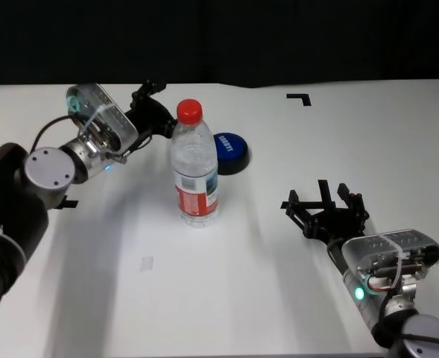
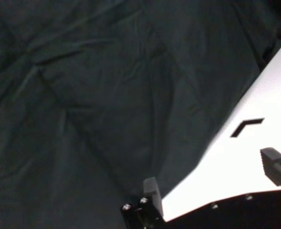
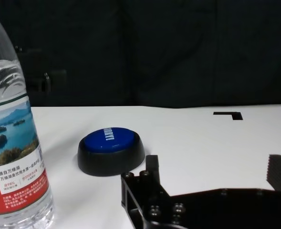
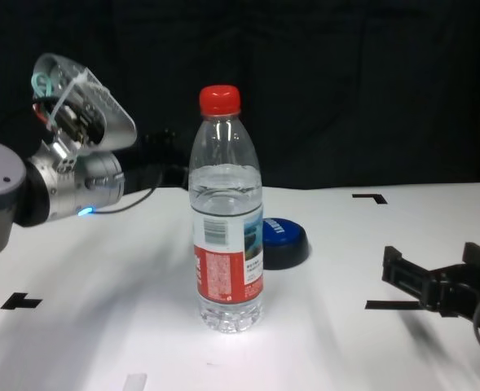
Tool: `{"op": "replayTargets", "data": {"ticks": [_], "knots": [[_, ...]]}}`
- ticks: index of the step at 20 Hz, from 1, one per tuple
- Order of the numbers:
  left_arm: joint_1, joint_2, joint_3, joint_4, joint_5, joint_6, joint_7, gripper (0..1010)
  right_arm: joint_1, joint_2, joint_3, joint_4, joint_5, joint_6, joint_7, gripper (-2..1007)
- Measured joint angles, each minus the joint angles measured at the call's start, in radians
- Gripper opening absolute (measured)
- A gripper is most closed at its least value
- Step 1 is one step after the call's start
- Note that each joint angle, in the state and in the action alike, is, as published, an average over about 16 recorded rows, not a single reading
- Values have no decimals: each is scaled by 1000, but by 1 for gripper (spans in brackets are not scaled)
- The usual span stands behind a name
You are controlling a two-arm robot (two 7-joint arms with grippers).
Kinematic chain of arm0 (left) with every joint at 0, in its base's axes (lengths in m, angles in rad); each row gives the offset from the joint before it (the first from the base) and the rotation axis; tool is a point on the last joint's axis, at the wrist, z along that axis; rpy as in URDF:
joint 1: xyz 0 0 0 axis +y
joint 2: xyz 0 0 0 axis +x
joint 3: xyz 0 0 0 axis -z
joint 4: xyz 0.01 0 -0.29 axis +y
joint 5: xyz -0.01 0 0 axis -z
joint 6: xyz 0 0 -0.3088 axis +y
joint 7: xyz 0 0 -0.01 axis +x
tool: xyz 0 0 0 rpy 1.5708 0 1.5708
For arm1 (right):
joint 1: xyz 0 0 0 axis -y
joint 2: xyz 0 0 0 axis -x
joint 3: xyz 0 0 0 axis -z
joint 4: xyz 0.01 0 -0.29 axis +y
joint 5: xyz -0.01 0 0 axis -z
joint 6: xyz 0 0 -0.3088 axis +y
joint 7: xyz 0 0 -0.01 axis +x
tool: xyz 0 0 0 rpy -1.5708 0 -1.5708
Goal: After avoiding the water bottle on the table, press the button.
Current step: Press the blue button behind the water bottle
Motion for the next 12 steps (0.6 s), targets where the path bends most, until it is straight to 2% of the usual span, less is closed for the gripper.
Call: {"op": "replayTargets", "data": {"ticks": [12], "knots": [[-24, -14, 0, 32, 0, -21, -12, 1003, 0, 0, 0, 0, 0, 0, 0, 1003]]}}
